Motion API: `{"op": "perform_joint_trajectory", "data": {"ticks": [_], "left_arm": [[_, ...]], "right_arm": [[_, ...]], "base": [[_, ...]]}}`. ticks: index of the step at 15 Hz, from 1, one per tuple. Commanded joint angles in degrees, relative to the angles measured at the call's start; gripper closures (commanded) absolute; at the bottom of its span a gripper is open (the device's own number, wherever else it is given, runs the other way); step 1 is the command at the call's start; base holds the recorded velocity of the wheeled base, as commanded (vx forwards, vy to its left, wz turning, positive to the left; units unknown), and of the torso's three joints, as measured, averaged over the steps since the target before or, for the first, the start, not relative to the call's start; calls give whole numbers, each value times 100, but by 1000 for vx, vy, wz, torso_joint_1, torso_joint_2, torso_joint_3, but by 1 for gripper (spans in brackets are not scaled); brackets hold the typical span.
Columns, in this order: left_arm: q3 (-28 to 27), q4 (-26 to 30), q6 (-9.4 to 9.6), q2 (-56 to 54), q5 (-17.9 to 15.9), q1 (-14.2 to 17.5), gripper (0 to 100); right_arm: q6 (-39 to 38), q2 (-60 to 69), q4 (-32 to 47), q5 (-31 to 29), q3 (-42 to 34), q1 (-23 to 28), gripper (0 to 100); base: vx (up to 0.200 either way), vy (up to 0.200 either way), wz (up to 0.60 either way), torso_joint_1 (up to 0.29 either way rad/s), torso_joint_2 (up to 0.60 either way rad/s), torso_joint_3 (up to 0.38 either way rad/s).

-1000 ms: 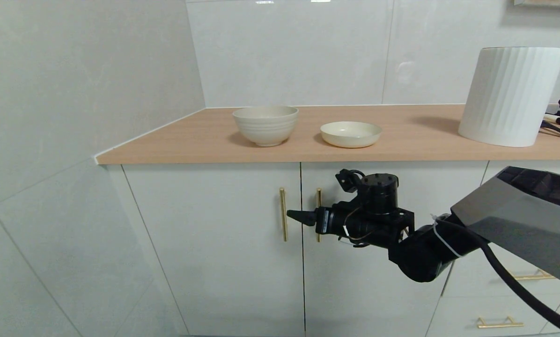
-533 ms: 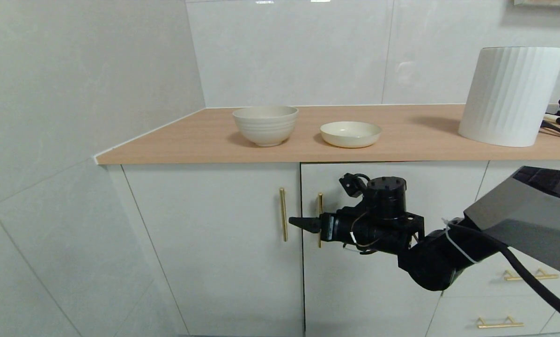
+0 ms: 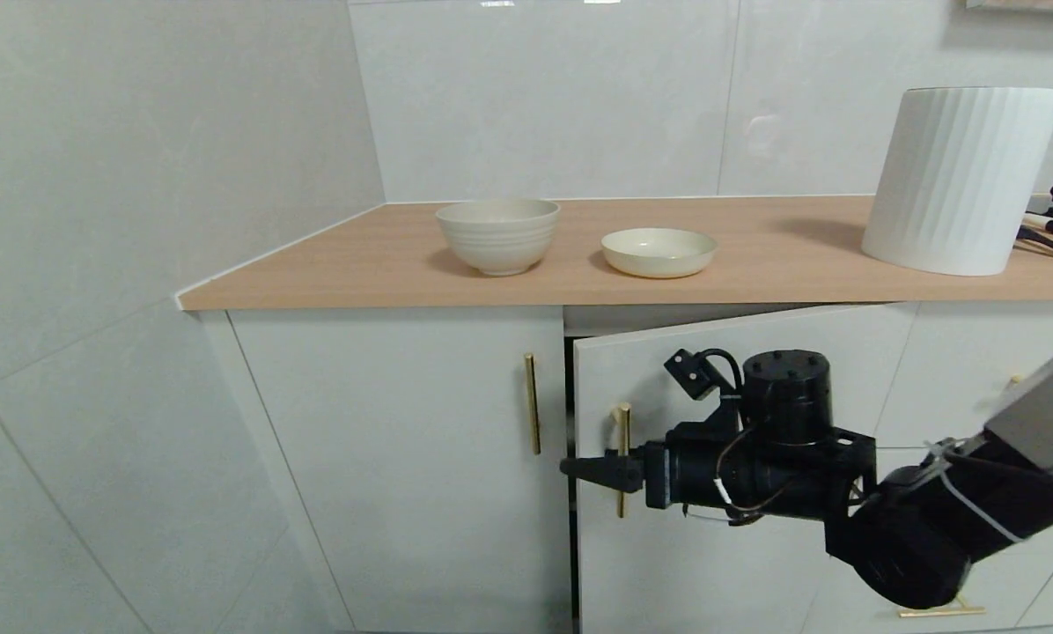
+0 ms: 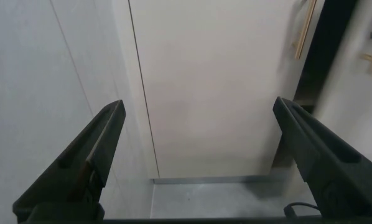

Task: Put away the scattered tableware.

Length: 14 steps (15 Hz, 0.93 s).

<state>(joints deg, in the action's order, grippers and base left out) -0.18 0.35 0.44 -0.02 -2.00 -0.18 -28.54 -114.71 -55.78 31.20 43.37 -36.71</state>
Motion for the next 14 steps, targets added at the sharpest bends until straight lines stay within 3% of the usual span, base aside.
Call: {"op": "perform_joint_trajectory", "data": {"ticks": [1,9,10,12,14], "left_arm": [[1,0,0,2,-2,1,0],[-34,-53,18,2,-20,1,0],[-254,-114,26,2,-187,1,0],[-1379,237,-35,512,-1303,-140,0],[-2487,597,-378,1655,-2243,-245,0]], "right_arm": [[15,722,-20,352,-602,-38,0],[15,828,-627,343,-1252,-47,0],[15,837,-627,343,-1252,-47,0],[6,828,-627,343,-1261,-47,0],[6,837,-627,343,-1288,-56,0]], "base": [[0,0,0,0,0,0],[0,0,0,0,0,0],[0,0,0,0,0,0],[0,0,0,0,0,0],[0,0,0,0,0,0]]}}
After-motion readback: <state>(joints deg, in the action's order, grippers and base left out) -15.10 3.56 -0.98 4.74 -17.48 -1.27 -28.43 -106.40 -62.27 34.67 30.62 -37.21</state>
